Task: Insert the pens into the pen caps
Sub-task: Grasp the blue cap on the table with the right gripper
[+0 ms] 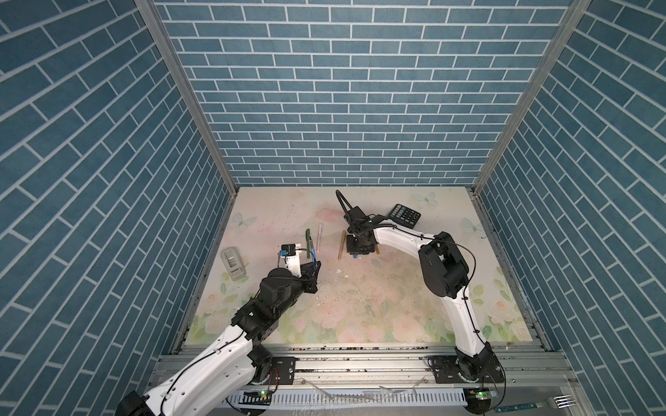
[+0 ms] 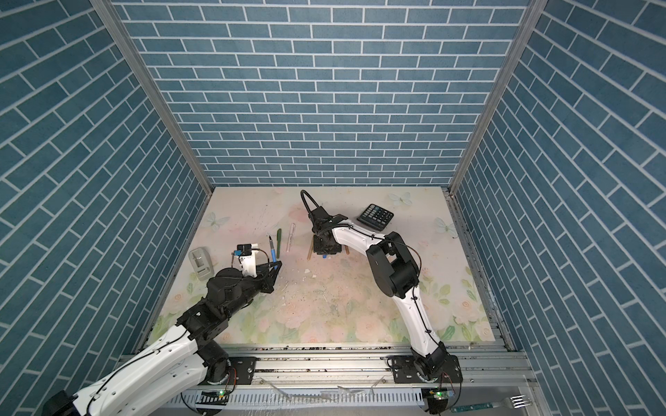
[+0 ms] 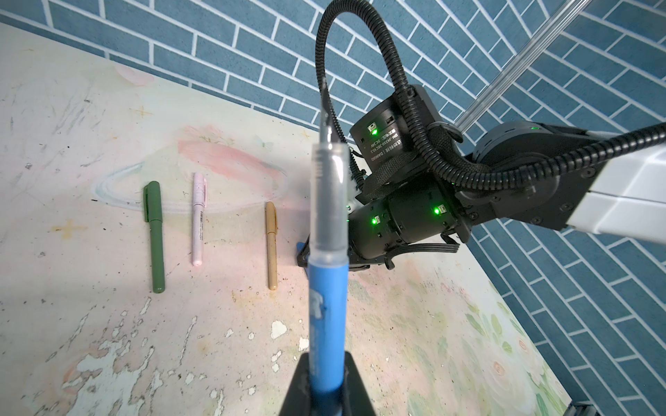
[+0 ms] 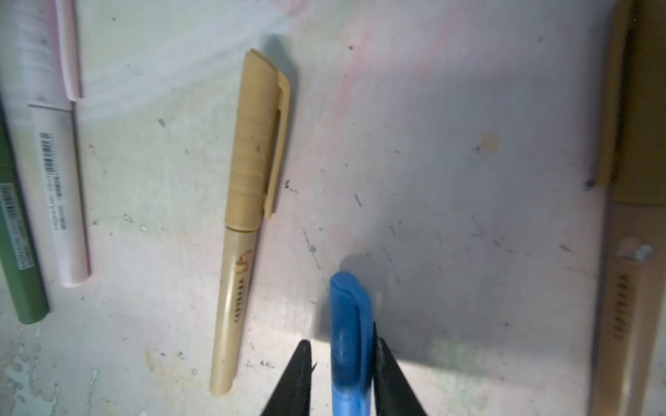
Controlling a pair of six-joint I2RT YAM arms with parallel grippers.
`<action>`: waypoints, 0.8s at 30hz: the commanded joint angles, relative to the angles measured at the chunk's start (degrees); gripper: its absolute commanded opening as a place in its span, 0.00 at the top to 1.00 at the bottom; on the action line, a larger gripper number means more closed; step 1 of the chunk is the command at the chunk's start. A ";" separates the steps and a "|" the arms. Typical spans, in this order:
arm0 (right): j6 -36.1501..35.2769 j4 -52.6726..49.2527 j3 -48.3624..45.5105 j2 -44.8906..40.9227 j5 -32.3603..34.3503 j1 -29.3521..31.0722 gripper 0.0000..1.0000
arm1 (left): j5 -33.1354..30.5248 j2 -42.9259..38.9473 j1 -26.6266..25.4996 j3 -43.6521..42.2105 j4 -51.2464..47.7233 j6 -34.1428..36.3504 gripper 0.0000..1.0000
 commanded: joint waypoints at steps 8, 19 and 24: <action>-0.89 1.35 -1.40 -2.13 -1.82 -0.10 0.78 | -0.41 -0.78 0.20 -0.35 0.53 -0.01 1.00; -1.07 0.88 -0.07 -1.37 -1.91 -0.15 0.82 | -0.58 -1.10 0.20 -0.34 0.36 0.01 1.00; -1.23 0.74 0.68 -0.78 -1.96 -0.13 0.78 | -0.61 -1.34 0.20 -0.47 0.26 0.00 1.00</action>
